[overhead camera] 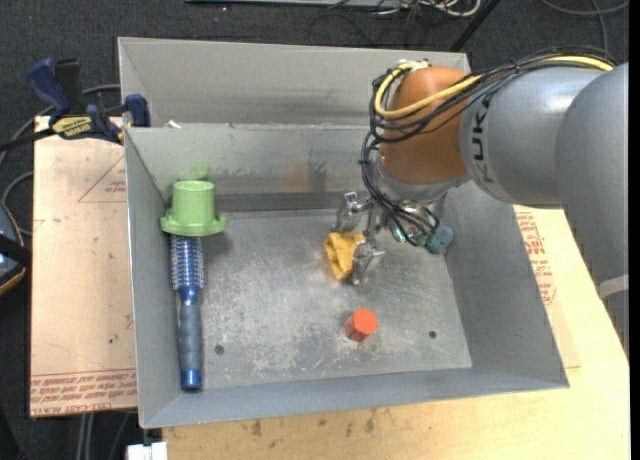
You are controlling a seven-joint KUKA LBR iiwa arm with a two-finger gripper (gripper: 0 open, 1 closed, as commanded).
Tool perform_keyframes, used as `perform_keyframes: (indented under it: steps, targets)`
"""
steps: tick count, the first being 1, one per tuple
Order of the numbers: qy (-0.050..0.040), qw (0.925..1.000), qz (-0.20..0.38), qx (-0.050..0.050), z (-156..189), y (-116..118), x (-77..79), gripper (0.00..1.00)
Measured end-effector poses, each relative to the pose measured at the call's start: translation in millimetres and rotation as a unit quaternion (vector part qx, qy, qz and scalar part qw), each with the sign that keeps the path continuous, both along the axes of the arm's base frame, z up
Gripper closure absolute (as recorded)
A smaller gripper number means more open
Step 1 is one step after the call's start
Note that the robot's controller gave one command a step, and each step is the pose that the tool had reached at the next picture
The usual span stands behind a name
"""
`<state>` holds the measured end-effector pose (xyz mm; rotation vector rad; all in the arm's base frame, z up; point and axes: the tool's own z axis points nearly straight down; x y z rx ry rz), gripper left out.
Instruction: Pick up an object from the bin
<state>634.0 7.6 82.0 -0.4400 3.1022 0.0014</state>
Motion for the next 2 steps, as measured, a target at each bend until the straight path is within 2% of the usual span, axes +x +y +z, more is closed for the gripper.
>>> perform_keyframes:
  steps: [1, 2]
  targets:
    - [0.0001, 1.0000, 0.000, 0.000, 0.0, 0.0, 0.0, 1.00]
    - [-0.0019, 0.9956, 0.093, -0.002, 146.7, -15.2, -4.7, 1.00]
